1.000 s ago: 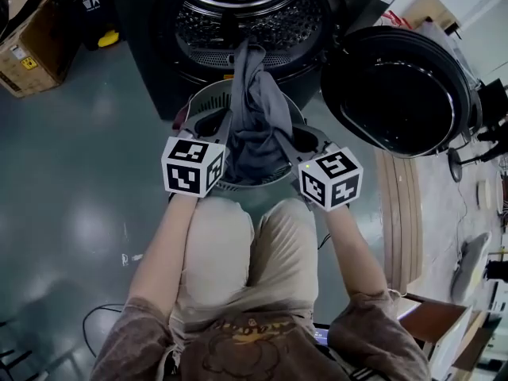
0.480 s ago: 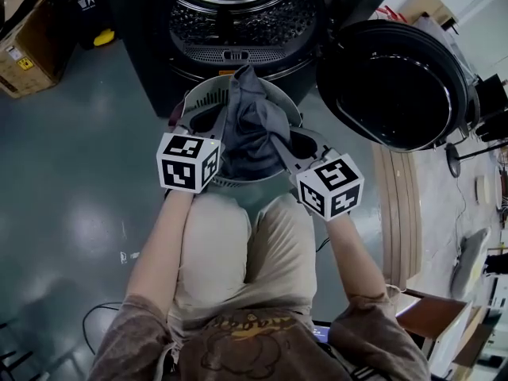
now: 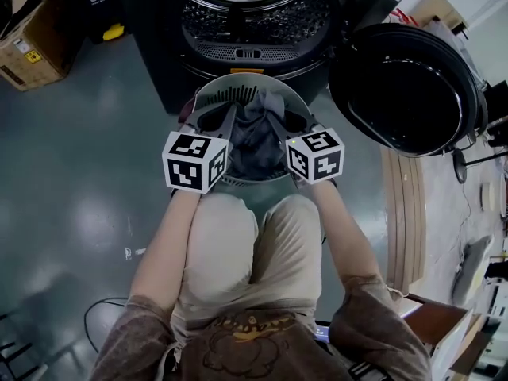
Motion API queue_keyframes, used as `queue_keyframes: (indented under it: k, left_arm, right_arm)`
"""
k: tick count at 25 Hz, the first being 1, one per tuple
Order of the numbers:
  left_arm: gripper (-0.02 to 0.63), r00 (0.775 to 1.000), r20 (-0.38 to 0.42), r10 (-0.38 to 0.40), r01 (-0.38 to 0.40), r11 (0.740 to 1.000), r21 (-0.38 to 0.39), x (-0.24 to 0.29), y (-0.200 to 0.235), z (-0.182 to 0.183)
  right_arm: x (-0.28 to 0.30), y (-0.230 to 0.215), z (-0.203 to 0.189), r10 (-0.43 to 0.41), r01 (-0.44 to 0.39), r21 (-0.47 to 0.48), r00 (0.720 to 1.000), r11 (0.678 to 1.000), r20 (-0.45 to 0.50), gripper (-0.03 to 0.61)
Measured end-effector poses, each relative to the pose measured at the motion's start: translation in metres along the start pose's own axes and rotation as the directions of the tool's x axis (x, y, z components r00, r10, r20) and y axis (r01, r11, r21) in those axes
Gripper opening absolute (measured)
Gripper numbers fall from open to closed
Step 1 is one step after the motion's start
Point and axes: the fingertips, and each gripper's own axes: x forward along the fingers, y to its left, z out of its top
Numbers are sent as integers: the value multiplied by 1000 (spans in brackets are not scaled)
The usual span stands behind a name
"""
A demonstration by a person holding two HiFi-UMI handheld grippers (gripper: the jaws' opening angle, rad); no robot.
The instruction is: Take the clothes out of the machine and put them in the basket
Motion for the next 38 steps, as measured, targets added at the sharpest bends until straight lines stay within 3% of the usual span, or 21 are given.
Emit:
queue_keyframes:
  k: [9, 13, 15, 24, 31, 34, 38]
  left_arm:
    - [6, 1000, 4, -4, 4, 1000, -11, -4, 3, 0]
    - [6, 1000, 3, -3, 3, 1000, -13, -5, 6, 1]
    - [6, 1000, 4, -2, 3, 1000, -13, -5, 7, 1]
    - [6, 1000, -1, 0, 0, 1000, -29, -2, 14, -4]
    - [6, 999, 4, 32, -31, 996, -84, 4, 31, 1]
    - [6, 1000, 2, 24, -23, 998, -55, 3, 31, 25]
    - [6, 1000, -17, 8, -8, 1000, -26, -10, 29, 84]
  right_arm:
    - [61, -14, -38, -33, 37, 38, 996, 999, -83, 82]
    - [74, -18, -53, -61, 66, 28, 987, 997, -148, 224]
    - [73, -20, -51, -73, 78, 29, 987, 997, -144, 263]
    - [45, -19, -16, -66, 67, 37, 997, 997, -48, 281]
    - [36, -12, 12, -27, 26, 37, 999, 999, 34, 282]
    - [21, -7, 38, 1, -5, 61, 998, 998, 60, 281]
    - [-3, 3, 93, 39, -46, 98, 996, 994, 77, 275]
